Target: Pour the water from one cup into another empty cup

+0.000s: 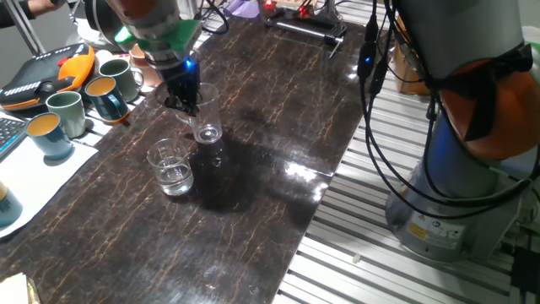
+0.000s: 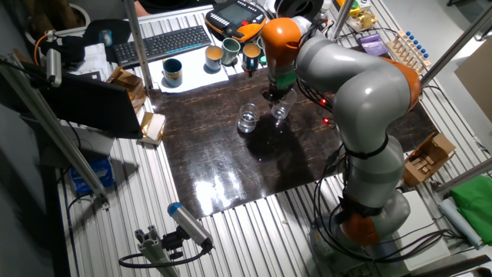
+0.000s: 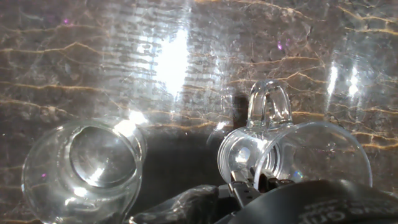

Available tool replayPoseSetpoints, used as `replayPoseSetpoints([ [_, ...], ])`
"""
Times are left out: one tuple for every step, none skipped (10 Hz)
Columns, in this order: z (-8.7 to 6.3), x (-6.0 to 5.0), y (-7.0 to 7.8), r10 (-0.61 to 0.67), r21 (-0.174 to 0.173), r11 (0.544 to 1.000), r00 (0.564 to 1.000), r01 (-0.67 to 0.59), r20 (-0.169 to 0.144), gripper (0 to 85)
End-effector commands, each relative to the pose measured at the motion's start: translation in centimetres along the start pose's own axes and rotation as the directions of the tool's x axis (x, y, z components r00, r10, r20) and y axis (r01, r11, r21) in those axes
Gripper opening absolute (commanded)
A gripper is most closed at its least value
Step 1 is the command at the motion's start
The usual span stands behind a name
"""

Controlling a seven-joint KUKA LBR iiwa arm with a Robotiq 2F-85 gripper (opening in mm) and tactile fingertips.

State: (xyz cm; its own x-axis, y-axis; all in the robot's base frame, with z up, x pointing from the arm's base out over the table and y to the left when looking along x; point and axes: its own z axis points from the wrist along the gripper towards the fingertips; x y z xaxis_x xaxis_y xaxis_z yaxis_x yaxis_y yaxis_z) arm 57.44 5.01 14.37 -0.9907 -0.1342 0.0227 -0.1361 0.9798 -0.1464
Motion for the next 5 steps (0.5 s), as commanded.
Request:
replayPoseSetpoints([
  [0.18, 0.03, 0.02, -0.002, 0.002, 1.000, 1.000, 0.002, 0.002, 0.7],
  [0.42, 0.08, 0.04, -0.003, 0.002, 1.000, 1.000, 0.003, 0.005, 0.7],
  [0.54, 0.06, 0.09, -0.003, -0.001, 1.000, 1.000, 0.003, 0.005, 0.7],
  [0.65, 0.02, 0.14, -0.005, -0.001, 1.000, 1.000, 0.005, 0.005, 0.7],
  [0.72, 0.00, 0.16, -0.005, 0.004, 1.000, 1.000, 0.005, 0.006, 0.7],
])
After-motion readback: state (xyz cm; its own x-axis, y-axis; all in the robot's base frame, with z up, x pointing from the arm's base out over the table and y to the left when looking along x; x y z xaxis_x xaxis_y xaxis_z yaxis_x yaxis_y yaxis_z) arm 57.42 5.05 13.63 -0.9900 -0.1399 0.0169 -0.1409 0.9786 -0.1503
